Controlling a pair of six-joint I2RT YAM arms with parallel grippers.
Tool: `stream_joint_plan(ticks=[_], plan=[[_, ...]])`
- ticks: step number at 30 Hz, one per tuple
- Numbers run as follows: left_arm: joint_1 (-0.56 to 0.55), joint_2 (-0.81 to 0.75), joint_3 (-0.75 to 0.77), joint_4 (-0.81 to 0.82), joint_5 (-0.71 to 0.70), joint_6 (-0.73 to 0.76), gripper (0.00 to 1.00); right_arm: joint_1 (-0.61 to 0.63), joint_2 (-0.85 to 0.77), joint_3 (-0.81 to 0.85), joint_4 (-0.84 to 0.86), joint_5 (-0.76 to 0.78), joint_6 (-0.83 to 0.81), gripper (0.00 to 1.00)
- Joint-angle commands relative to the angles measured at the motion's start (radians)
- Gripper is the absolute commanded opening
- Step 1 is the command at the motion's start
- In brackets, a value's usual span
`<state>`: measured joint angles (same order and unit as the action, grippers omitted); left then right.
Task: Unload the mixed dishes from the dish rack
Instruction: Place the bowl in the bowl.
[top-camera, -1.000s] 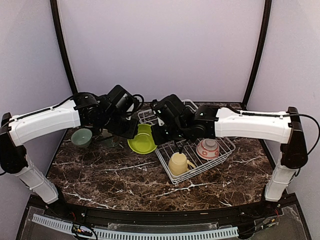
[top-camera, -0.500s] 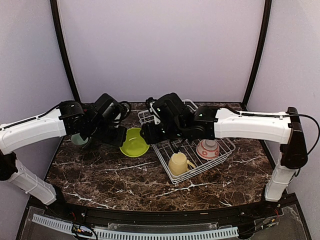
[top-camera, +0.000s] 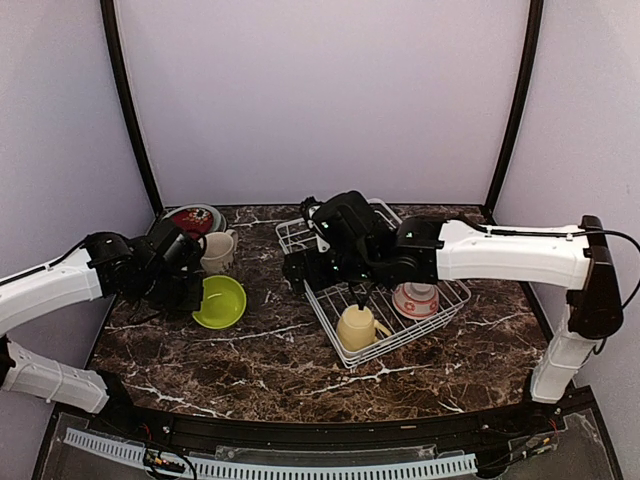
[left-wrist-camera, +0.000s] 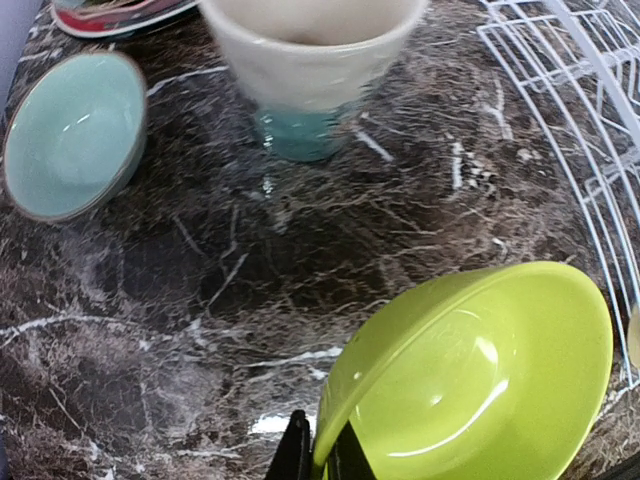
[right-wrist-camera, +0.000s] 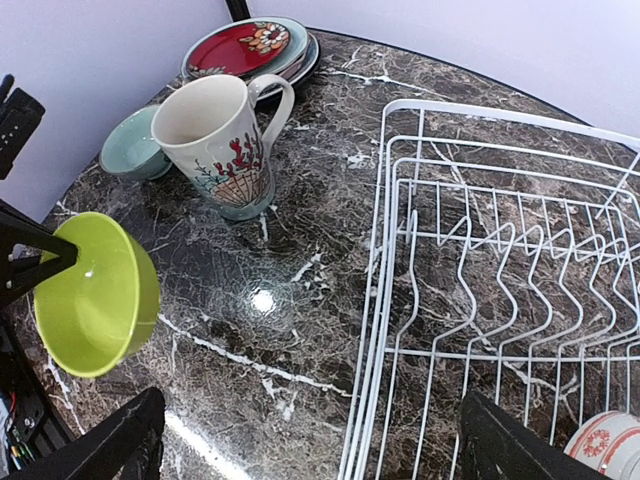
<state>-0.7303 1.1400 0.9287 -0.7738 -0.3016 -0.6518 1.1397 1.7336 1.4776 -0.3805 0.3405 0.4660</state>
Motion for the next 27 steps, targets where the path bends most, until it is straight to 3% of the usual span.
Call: stream_joint_plan(ticks=[1,9,13,17,19,23,27], plan=[[0.071,-0.081,-0.066,-0.043,0.007,-0.072,0.01,-0.006,-0.037,-0.020,0.001,0.052,0.000,0.99],[0.266,-0.187,-0.179,-0.022,0.038,-0.113,0.01,-0.017,-0.048,-0.028,-0.009,0.060,-0.007,0.99],[0.502,-0.198,-0.148,0.004,0.094,0.003,0.01,-0.020,-0.072,-0.050,-0.007,0.086,-0.008,0.99],[0.781,-0.127,-0.078,0.078,0.314,0.090,0.01,-0.025,-0.099,-0.072,-0.006,0.087,0.000,0.99],[0.866,-0.053,-0.033,0.130,0.444,0.109,0.01,-0.025,-0.113,-0.085,-0.004,0.091,0.002,0.99],[0.893,0.183,0.130,0.143,0.540,0.157,0.01,-0.027,-0.139,-0.110,-0.005,0.114,0.001,0.99],[0.901,0.308,0.233,0.143,0.490,0.187,0.01,-0.033,-0.178,-0.142,-0.006,0.125,0.005,0.99]])
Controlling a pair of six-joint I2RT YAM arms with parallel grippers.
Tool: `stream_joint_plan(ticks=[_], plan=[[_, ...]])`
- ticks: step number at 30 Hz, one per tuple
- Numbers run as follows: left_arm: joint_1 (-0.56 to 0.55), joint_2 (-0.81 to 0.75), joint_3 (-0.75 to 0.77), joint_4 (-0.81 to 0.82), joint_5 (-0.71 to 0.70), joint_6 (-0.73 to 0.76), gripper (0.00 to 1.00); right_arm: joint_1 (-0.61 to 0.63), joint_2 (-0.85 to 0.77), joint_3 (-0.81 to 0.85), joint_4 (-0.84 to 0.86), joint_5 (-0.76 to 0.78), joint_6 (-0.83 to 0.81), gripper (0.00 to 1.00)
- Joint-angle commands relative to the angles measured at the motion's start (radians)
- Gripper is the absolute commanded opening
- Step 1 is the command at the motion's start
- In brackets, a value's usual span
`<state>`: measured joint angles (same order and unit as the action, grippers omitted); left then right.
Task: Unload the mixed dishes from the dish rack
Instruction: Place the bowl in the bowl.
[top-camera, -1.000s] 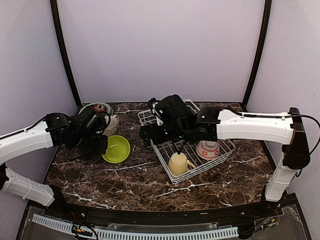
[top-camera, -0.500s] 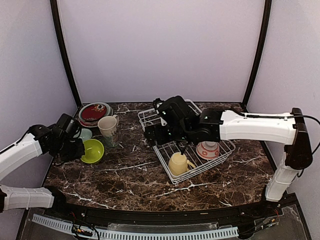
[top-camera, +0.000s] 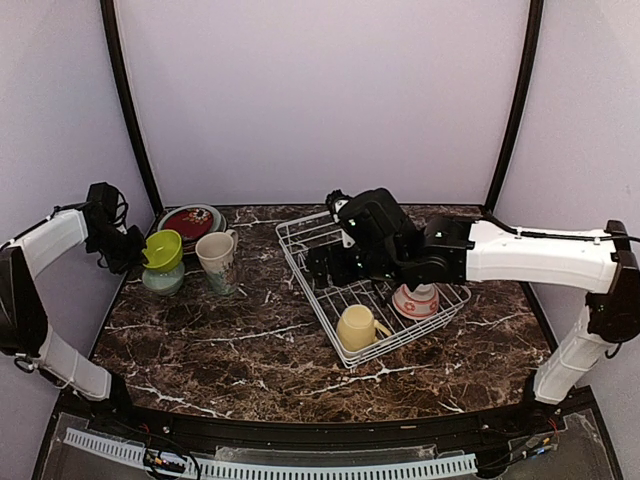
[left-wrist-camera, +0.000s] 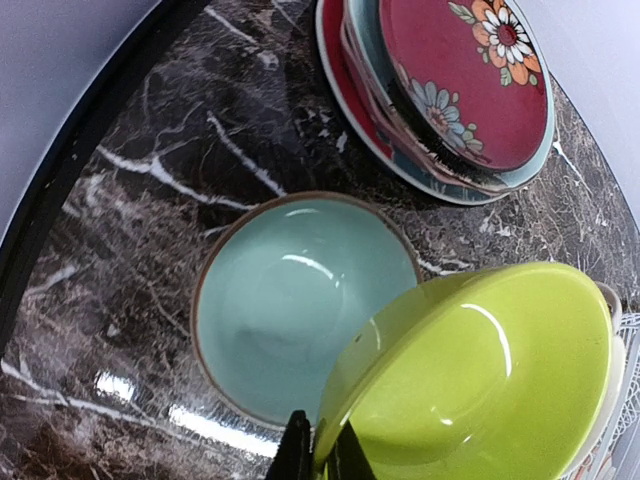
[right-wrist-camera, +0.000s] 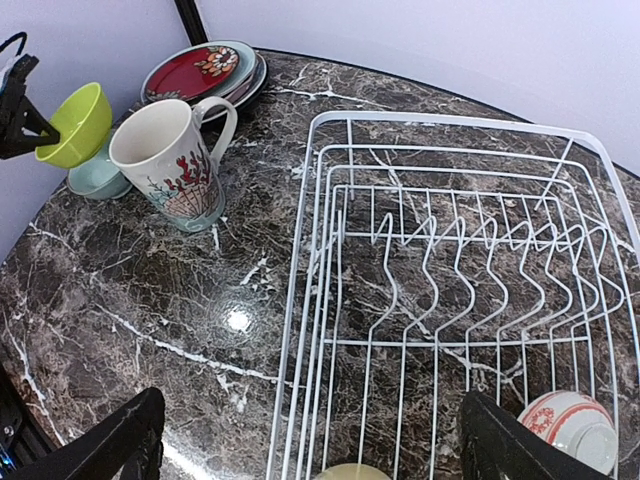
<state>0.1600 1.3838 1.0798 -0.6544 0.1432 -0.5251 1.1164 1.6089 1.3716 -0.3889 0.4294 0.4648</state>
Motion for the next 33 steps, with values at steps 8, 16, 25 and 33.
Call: stream_joint_plan(ticks=[8,16,25,33], plan=[[0.024,0.083,0.057,0.081,-0.059,0.200,0.01,-0.045,-0.095,-0.069,-0.005,0.061,-0.002,0.99],[0.027,0.147,0.016,0.101,0.040,0.220,0.03,-0.061,-0.085,-0.047,0.003,0.054,-0.021,0.99],[0.034,0.174,0.020,0.074,-0.014,0.234,0.06,-0.065,-0.069,-0.017,0.005,0.006,-0.022,0.99],[0.038,0.203,0.026,0.048,-0.048,0.249,0.10,-0.064,-0.134,-0.080,-0.017,0.004,0.001,0.99]])
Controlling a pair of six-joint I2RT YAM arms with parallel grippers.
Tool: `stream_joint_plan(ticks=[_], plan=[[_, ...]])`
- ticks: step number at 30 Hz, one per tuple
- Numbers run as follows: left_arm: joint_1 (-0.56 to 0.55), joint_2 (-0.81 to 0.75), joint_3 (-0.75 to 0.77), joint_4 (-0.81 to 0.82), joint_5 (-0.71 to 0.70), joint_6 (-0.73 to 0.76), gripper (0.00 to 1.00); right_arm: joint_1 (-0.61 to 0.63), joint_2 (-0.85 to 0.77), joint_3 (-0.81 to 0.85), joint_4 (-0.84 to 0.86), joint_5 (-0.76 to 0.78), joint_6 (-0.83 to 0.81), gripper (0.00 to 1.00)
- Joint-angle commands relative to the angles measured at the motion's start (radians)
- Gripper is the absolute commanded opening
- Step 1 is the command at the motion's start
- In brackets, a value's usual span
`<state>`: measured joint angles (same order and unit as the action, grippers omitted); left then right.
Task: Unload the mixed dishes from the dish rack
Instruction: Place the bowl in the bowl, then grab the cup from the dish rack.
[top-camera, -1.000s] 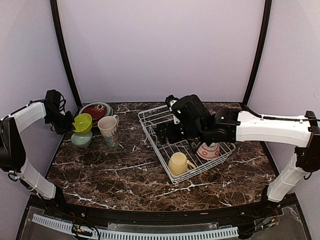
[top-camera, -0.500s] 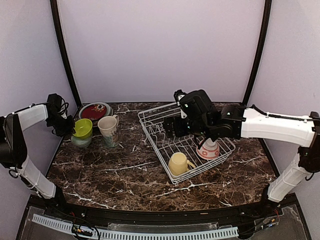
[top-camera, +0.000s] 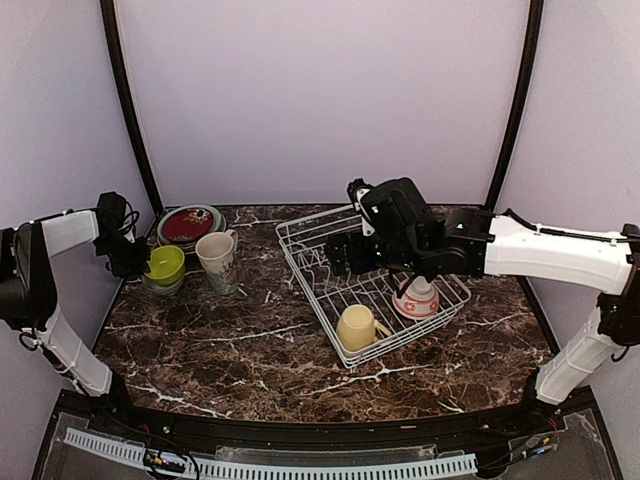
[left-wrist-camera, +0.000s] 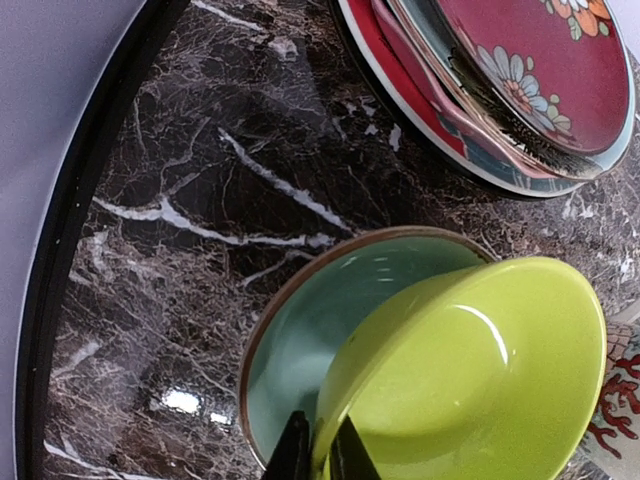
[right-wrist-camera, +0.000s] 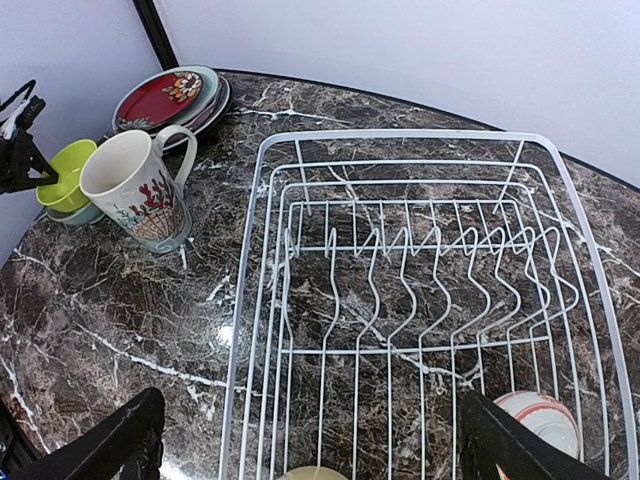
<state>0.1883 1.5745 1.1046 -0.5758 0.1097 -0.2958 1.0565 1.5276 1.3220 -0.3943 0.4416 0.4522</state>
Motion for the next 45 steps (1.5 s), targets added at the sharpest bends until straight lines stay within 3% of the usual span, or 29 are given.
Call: stream_joint_plan(ticks=[1,9,19,31,37,45], plan=[[0.011,0.015,0.006,-0.034,-0.012,0.021,0.12,-0.004,-0.058,-0.036,-0.017,-0.015,0.010,0.99],[0.010,-0.057,-0.014,-0.024,0.001,0.029,0.37,0.006,-0.045,-0.052,-0.077,-0.164,-0.020,0.99],[-0.003,-0.227,-0.081,0.079,0.055,0.046,0.68,0.046,0.022,0.010,-0.279,-0.187,-0.054,0.99],[-0.089,-0.307,-0.105,0.116,0.049,0.071,0.73,0.049,0.120,0.037,-0.438,-0.220,-0.042,0.98],[-0.099,-0.310,-0.105,0.116,0.059,0.072,0.73,0.035,0.131,0.000,-0.436,-0.245,-0.084,0.84],[-0.108,-0.304,-0.105,0.117,0.068,0.075,0.73,-0.016,0.160,-0.032,-0.368,-0.292,-0.046,0.78]])
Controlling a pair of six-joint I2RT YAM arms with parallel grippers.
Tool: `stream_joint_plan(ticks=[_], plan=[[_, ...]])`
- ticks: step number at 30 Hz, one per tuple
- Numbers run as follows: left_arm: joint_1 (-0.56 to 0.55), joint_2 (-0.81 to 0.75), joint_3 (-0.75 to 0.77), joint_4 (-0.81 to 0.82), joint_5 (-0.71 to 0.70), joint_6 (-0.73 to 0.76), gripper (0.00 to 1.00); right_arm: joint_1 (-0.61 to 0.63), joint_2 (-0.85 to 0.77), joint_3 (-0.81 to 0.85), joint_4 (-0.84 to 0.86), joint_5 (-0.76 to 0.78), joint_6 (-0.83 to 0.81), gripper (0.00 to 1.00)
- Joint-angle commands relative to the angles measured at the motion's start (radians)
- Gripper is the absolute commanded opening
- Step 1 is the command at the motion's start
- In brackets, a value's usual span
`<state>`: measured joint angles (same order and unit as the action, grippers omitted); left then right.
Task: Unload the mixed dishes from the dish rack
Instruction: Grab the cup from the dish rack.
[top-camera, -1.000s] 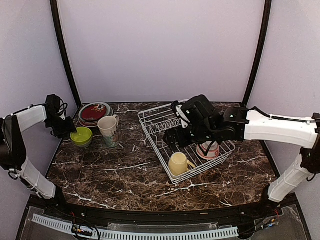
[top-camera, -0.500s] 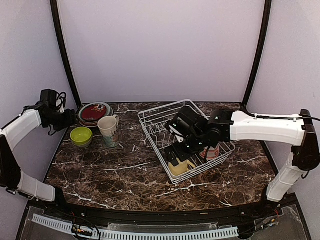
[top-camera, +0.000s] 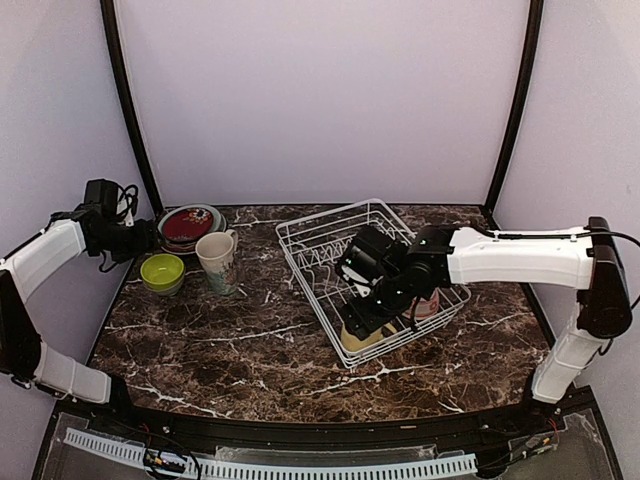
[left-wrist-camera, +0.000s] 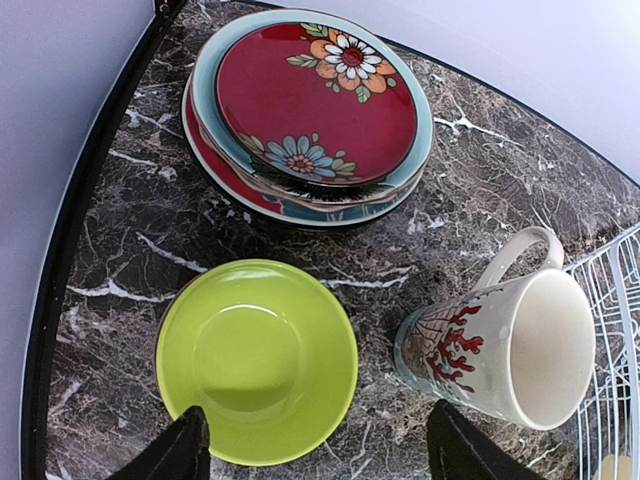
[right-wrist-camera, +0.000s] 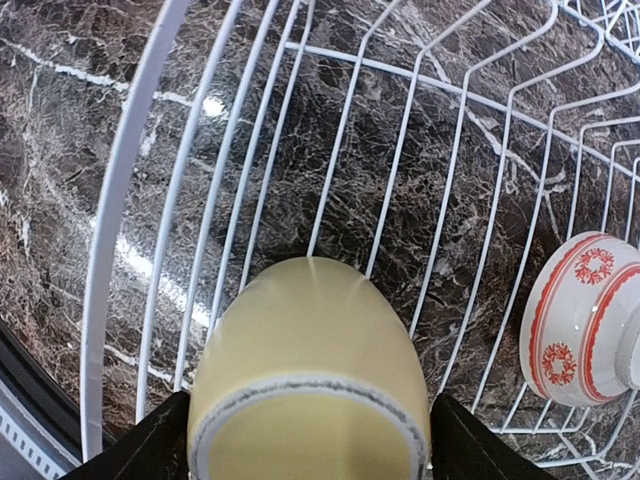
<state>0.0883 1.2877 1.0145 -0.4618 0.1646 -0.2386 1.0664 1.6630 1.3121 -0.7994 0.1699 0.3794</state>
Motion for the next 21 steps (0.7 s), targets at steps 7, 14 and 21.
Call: stream_joint_plan(ticks=[7,14,21], plan=[[-0.010,-0.013,-0.014,0.002,0.016,0.018,0.74,-0.035,0.089,-0.025,0.054,-0.001,0.063,0.80],[-0.010,-0.013,-0.015,0.002,0.022,0.018,0.74,-0.034,0.070,-0.062,0.066,-0.018,0.063,0.99],[-0.017,-0.029,-0.019,0.006,0.020,0.020,0.75,-0.035,0.054,-0.080,0.123,-0.011,0.063,0.74]])
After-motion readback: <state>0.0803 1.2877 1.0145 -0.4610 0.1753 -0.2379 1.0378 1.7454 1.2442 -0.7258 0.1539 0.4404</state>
